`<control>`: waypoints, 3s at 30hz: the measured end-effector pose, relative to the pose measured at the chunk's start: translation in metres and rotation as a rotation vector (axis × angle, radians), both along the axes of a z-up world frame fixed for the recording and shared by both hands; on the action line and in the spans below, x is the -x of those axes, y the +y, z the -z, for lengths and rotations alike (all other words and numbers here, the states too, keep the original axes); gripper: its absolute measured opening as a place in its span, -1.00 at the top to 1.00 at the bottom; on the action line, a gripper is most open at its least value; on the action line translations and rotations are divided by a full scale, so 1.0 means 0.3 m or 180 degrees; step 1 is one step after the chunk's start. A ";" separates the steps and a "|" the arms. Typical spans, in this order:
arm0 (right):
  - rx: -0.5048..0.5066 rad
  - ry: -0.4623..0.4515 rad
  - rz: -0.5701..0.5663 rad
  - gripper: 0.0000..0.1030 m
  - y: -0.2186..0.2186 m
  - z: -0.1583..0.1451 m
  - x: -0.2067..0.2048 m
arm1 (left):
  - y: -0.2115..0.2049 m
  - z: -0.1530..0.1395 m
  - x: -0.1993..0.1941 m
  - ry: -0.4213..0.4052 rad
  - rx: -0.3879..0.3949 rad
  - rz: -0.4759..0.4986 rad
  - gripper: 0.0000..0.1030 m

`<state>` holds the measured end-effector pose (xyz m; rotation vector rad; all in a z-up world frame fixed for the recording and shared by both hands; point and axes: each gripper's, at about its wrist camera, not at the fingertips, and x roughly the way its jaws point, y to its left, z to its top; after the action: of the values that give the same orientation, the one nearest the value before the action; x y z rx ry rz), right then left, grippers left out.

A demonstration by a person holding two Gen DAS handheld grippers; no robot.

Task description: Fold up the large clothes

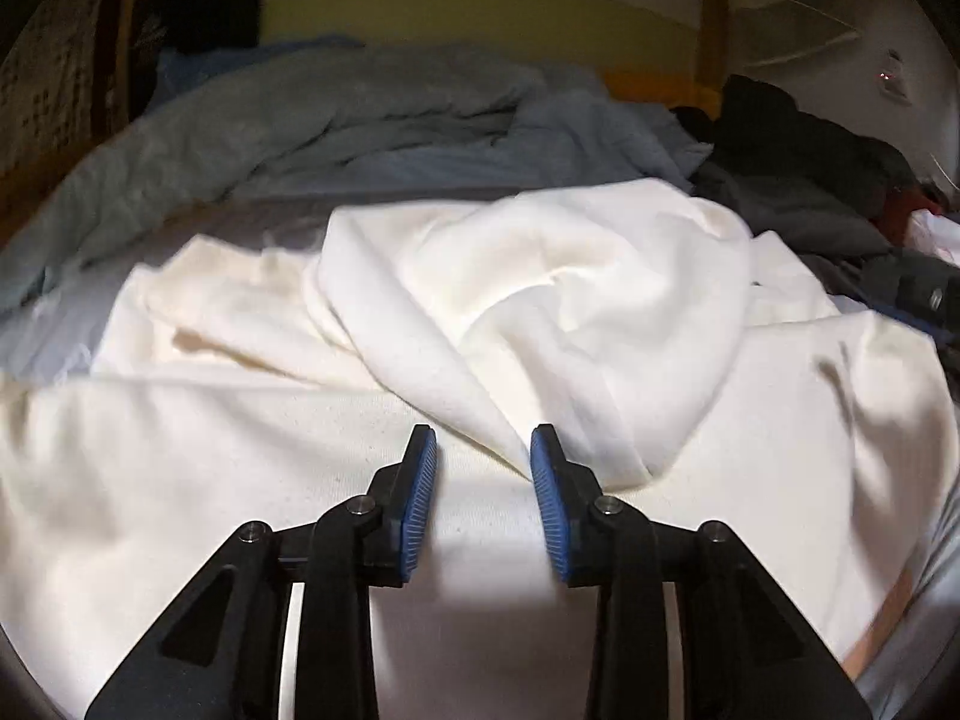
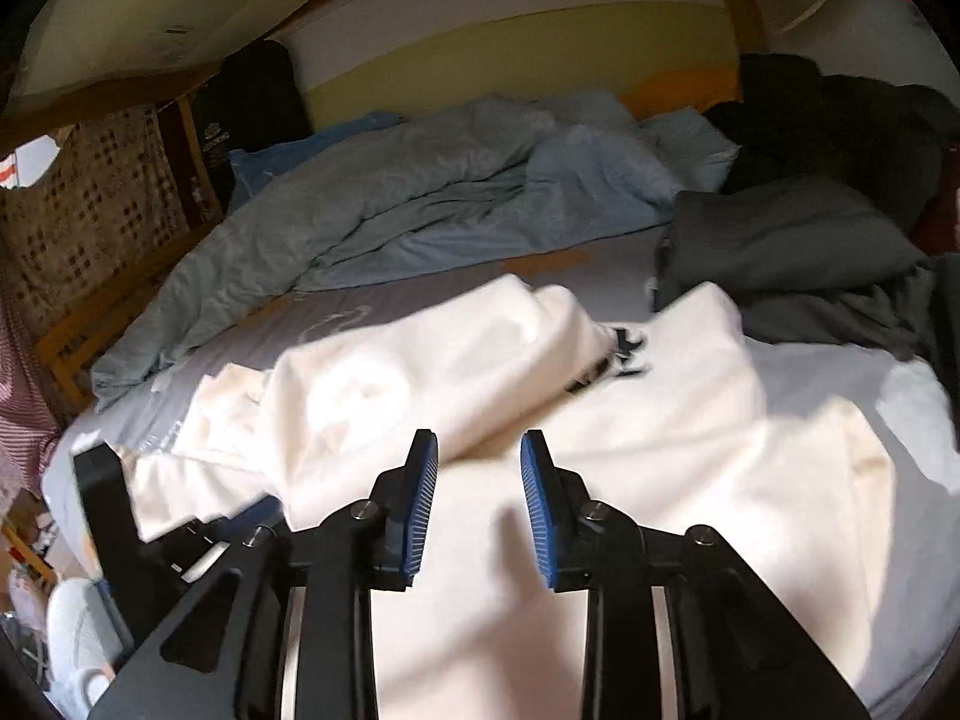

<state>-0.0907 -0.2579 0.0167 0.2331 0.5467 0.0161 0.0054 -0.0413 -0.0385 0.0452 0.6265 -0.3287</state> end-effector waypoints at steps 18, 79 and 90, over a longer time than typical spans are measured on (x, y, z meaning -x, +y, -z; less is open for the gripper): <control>0.0784 -0.0006 -0.0472 -0.18 0.135 0.108 0.231 | 0.073 -0.002 0.352 -0.0096 -0.0459 -0.0362 0.16; 0.2023 0.0049 0.0131 0.80 0.092 -0.001 0.273 | 0.275 0.044 0.398 -0.0034 -0.1213 -0.0400 -0.22; 0.1846 -0.0033 0.0228 0.79 0.072 -0.061 0.207 | 0.174 0.081 0.320 -0.0529 -0.2274 0.0074 -0.34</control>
<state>-0.1527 -0.2363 0.0349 -0.3131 0.5111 -0.2085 -0.0906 0.0110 -0.0629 0.7574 0.5525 -0.1079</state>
